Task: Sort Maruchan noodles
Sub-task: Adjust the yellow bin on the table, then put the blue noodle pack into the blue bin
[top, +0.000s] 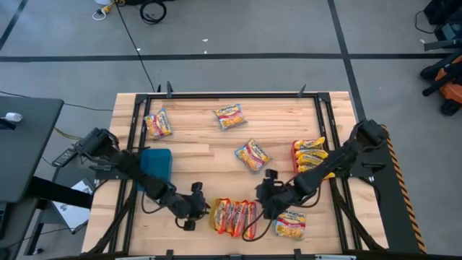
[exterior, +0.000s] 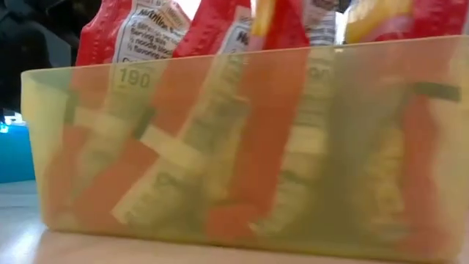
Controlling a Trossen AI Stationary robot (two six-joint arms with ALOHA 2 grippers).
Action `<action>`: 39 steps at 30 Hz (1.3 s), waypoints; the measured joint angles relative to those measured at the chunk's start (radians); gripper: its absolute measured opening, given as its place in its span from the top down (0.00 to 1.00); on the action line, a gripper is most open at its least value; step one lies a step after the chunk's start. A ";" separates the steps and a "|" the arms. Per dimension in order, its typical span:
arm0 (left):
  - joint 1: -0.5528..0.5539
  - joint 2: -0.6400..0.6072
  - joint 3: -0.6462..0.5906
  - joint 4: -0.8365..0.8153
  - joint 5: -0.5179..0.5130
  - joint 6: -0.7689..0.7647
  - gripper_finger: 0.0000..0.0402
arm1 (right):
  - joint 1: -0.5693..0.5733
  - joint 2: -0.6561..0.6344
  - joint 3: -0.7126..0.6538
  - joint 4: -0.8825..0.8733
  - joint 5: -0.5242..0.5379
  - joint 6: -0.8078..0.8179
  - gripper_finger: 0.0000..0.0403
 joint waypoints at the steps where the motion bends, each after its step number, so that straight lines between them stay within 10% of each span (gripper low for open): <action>1: -0.005 0.000 0.006 -0.004 0.000 -0.003 0.77 | 0.001 -0.018 0.000 -0.057 -0.009 0.032 0.47; 9: -0.049 0.000 0.028 0.008 0.078 -0.060 0.77 | 0.070 -0.129 0.130 -0.482 -0.212 0.220 0.47; 25: -0.077 0.012 0.024 0.104 0.071 -0.016 0.77 | 0.301 0.260 0.512 -0.703 -0.484 0.563 0.50; 39: -0.107 0.047 0.023 0.156 0.104 -0.017 0.77 | 0.369 0.306 0.503 -0.759 -0.370 0.525 0.50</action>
